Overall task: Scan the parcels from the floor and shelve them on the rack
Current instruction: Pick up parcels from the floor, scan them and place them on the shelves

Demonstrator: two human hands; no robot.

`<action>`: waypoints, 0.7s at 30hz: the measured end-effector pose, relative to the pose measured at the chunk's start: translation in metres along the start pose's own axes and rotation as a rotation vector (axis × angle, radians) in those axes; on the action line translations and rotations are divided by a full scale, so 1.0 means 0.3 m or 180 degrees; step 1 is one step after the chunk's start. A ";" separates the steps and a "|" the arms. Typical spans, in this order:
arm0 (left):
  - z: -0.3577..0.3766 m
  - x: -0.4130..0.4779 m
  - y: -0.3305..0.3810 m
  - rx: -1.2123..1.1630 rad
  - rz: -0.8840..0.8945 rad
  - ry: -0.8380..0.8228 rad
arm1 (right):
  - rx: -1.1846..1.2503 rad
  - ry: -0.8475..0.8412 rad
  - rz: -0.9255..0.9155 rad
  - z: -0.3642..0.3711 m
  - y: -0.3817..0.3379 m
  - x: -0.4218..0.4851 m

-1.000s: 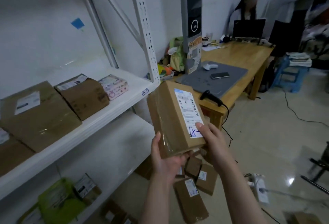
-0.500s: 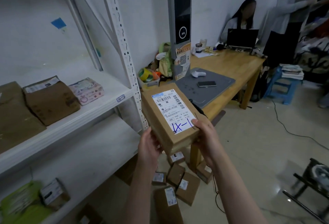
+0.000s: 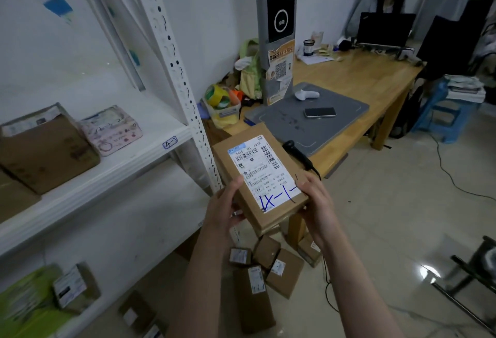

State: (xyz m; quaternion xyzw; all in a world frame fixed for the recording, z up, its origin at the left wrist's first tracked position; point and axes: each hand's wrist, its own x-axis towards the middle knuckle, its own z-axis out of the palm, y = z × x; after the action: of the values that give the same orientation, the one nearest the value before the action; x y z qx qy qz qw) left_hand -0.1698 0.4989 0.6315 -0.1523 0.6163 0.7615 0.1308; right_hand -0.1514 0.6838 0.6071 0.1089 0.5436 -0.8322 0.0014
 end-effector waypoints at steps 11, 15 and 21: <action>-0.107 0.266 0.081 0.0144 -0.0057 0.0016 | -0.0120 0.0371 -0.0017 0.075 0.094 0.334; -0.118 0.337 0.075 -0.0021 -0.0125 0.0215 | -0.0166 0.0573 0.0216 0.075 0.115 0.424; -0.090 0.472 0.071 -0.0258 -0.0182 0.0626 | -0.0427 0.0856 0.0385 0.002 0.126 0.589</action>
State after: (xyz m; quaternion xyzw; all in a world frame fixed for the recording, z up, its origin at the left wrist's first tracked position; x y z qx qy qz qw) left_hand -0.3064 0.4697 0.5897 -0.2490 0.5903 0.7631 0.0851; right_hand -0.3195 0.6884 0.5409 0.2515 0.5857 -0.7704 -0.0141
